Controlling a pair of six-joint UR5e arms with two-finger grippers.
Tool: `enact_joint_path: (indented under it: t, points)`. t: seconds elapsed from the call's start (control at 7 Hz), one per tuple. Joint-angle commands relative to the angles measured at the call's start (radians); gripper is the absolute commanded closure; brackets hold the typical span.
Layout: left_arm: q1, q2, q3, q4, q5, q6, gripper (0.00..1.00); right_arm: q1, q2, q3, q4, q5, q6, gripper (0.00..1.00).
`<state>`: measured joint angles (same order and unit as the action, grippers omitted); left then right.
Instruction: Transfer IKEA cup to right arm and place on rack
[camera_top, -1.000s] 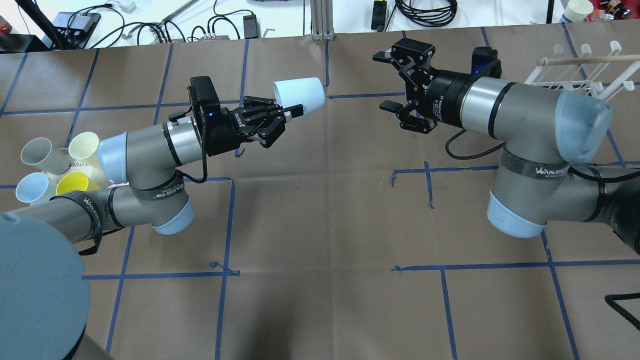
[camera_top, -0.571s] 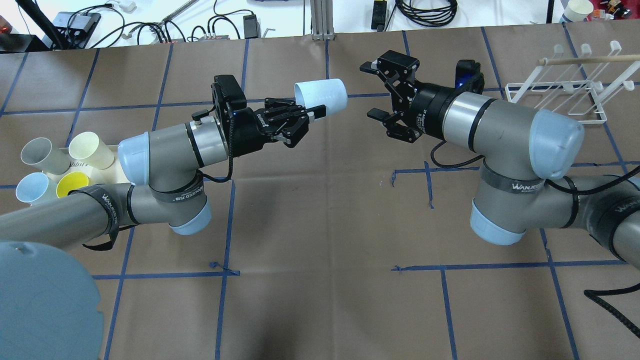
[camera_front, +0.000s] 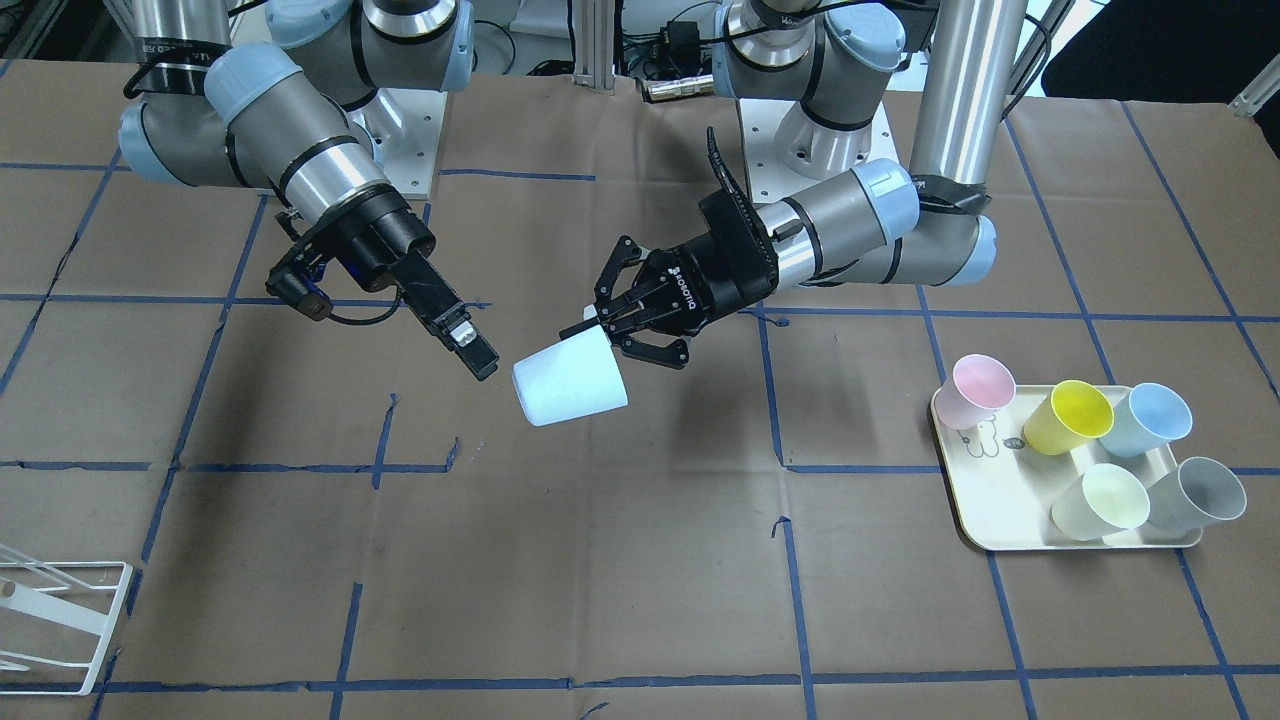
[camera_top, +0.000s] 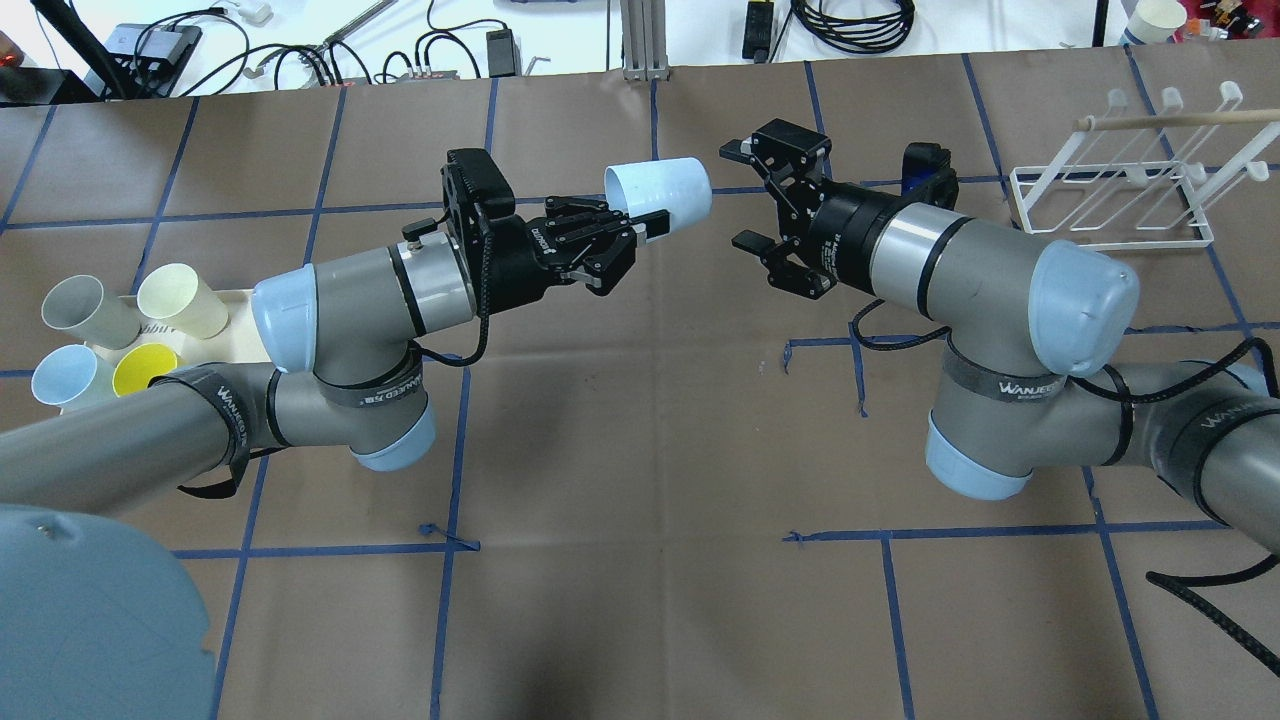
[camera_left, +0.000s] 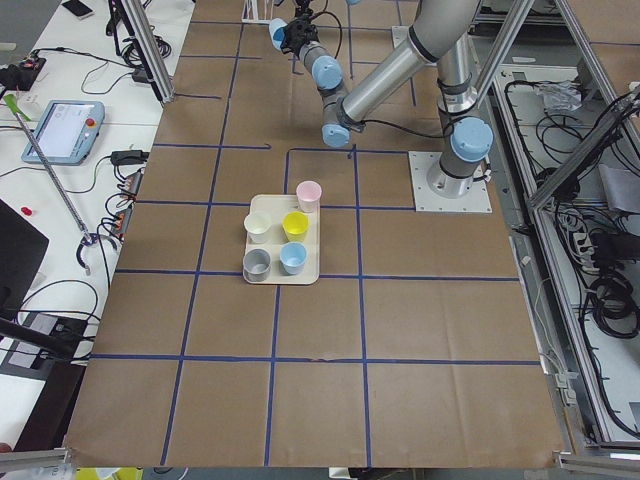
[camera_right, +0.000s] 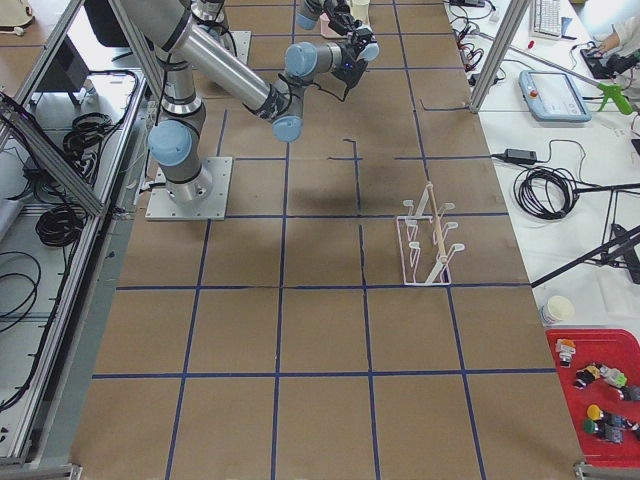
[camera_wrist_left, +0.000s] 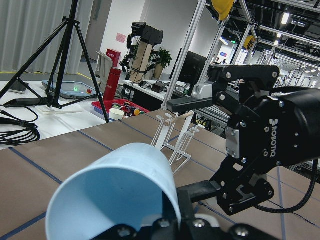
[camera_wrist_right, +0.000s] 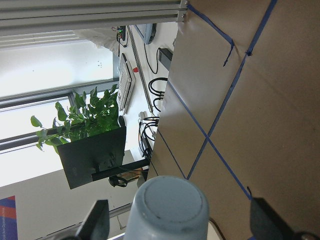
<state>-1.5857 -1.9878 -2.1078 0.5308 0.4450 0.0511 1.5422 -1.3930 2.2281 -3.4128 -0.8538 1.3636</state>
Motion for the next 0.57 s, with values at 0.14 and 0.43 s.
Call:
enact_joint_path:
  t: [0.14,0.43]
  points:
    - [0.0,0.001,0.0,0.0,0.001,-0.002,1.0,-0.001,0.002,0.012,-0.008,-0.01,0.194,0.02]
    - [0.0,0.003,0.0,0.0,0.001,-0.002,1.0,0.004,0.014,0.015,-0.1,-0.01,0.204,0.02]
